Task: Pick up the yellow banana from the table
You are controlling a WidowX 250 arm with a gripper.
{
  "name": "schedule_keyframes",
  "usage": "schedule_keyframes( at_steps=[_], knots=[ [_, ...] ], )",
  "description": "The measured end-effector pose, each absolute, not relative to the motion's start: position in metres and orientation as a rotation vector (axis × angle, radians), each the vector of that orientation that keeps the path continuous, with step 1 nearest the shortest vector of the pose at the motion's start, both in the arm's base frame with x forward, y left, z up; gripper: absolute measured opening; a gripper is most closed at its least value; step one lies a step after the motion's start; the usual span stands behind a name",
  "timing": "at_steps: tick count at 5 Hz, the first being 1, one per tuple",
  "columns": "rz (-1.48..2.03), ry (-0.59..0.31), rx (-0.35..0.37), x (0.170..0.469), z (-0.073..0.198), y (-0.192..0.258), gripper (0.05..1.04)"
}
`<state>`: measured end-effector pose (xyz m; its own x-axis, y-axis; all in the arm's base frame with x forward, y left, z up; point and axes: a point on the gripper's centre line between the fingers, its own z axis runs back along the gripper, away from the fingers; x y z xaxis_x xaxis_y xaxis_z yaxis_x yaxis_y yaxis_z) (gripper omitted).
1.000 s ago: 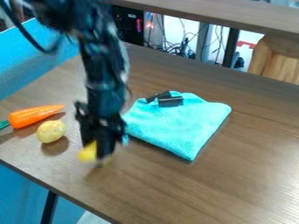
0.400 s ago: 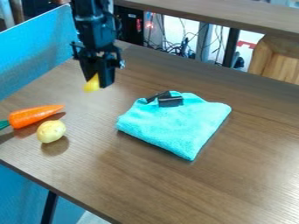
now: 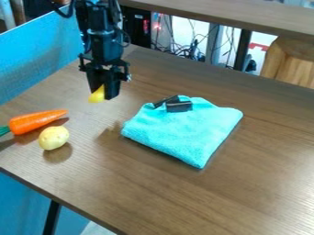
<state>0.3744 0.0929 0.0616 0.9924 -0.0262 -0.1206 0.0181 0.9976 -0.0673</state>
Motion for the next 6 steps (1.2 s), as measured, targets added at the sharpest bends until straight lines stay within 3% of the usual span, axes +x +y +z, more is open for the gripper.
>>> schedule_keyframes(
  at_steps=[2, 4, 5, 6],
  knots=[
    [-0.015, 0.217, -0.039, 0.389, 0.027, 0.104, 0.451],
    [-0.007, 0.203, -0.040, 0.394, 0.025, 0.103, 0.497],
    [-0.035, 0.208, -0.041, 0.389, 0.026, 0.094, 0.798],
    [-0.044, 0.168, -0.078, 0.386, 0.032, 0.086, 1.012]
  ],
)
